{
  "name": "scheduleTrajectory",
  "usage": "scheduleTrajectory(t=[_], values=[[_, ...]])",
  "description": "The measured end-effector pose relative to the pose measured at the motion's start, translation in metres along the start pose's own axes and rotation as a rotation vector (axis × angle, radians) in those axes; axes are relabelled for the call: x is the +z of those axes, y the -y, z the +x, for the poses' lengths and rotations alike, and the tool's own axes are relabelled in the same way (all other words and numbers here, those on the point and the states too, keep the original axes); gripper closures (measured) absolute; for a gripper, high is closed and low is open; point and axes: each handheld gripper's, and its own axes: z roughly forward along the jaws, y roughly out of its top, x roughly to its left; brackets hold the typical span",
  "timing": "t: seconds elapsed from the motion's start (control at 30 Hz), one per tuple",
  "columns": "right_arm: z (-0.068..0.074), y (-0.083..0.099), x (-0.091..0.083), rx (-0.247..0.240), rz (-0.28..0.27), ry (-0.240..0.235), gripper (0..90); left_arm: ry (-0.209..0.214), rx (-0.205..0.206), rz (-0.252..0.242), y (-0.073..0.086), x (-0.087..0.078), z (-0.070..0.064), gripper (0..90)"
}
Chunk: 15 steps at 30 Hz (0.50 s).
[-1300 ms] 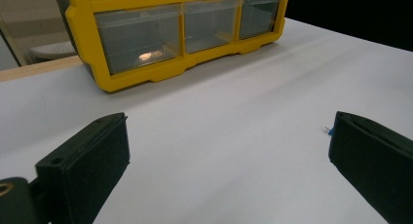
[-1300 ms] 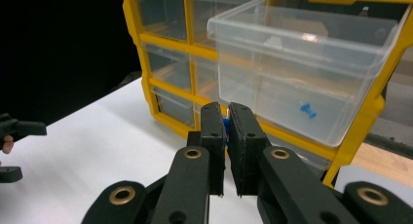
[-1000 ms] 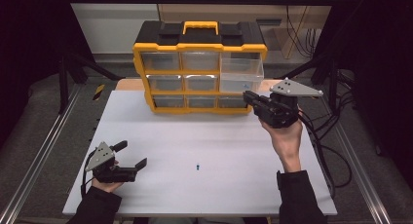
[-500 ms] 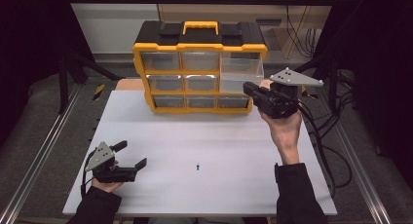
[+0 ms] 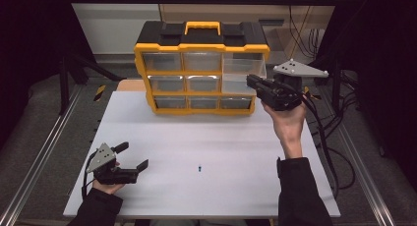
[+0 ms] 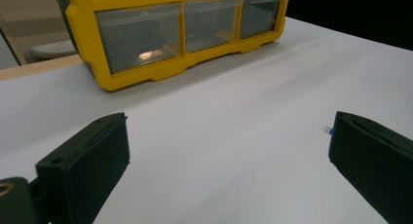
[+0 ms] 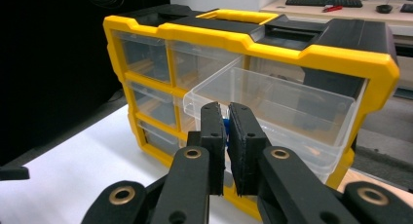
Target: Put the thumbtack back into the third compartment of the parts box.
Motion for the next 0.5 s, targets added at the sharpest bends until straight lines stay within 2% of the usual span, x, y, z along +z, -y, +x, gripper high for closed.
scheduleTrajectory(t=[0.5], values=[[-0.007, -0.008, 0.014, 0.005, -0.010, 0.023, 85.5, 0.001, 0.001, -0.003, 0.000, 0.000, 0.000, 0.9]])
